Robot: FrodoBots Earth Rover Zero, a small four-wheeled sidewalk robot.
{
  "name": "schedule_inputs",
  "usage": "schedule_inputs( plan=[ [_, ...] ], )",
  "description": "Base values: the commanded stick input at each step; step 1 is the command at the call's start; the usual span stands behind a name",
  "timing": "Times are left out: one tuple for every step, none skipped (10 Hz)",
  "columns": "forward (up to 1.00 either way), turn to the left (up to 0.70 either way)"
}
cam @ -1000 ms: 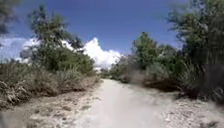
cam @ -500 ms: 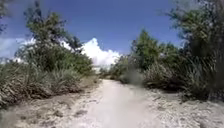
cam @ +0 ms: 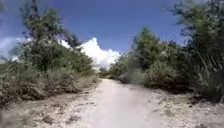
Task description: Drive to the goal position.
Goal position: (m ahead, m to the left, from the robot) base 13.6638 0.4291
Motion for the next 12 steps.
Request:
schedule_inputs(
  plan=[
    [0.44, 0.02],
    [0.44, 0.02],
    [0.44, 0.02],
    [0.44, 0.02],
    [0.44, 0.02],
    [0.44, 0.02],
    [0.44, 0.02],
    [0.44, 0.02],
    [0.44, 0.02],
    [0.44, 0.02],
    [0.44, 0.02],
    [0.44, 0.02]
  ],
)
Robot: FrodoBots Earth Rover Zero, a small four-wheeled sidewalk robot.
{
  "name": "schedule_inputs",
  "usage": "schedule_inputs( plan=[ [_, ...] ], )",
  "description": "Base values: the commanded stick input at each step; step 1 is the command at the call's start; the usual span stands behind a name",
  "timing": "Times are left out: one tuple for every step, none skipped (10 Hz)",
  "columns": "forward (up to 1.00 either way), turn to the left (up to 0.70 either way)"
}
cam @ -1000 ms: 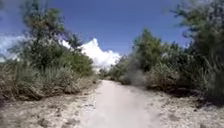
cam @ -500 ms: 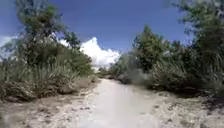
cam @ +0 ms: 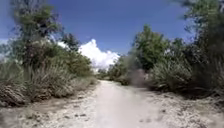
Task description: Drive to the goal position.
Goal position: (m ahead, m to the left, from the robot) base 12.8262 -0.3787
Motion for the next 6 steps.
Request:
schedule_inputs(
  plan=[
    [0.44, 0.02],
    [0.44, 0.02],
    [0.44, 0.02],
    [0.44, 0.02],
    [0.44, 0.02],
    [0.44, 0.02]
  ],
)
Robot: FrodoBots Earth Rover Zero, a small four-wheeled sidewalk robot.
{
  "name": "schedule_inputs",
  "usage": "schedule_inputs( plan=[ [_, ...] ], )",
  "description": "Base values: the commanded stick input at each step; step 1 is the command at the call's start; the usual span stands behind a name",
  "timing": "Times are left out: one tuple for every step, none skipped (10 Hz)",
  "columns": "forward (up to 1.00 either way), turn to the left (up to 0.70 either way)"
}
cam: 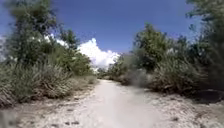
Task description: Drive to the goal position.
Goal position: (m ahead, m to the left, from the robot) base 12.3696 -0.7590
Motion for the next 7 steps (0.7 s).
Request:
schedule_inputs(
  plan=[
    [0.44, 0.02],
    [0.44, 0.02],
    [0.44, 0.02],
    [0.44, 0.02],
    [0.44, 0.02],
    [0.44, 0.02],
    [0.44, 0.02]
  ],
)
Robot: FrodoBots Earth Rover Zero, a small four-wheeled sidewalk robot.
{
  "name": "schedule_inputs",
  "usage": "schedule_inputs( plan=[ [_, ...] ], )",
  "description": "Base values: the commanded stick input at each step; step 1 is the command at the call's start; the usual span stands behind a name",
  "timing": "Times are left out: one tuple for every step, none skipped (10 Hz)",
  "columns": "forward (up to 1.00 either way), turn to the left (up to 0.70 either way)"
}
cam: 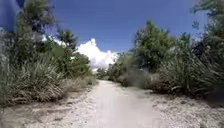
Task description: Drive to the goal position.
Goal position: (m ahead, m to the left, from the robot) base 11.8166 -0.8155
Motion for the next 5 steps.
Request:
schedule_inputs(
  plan=[
    [0.44, 0.02],
    [0.44, 0.02],
    [0.44, 0.02],
    [0.44, 0.02],
    [0.44, 0.02]
  ],
)
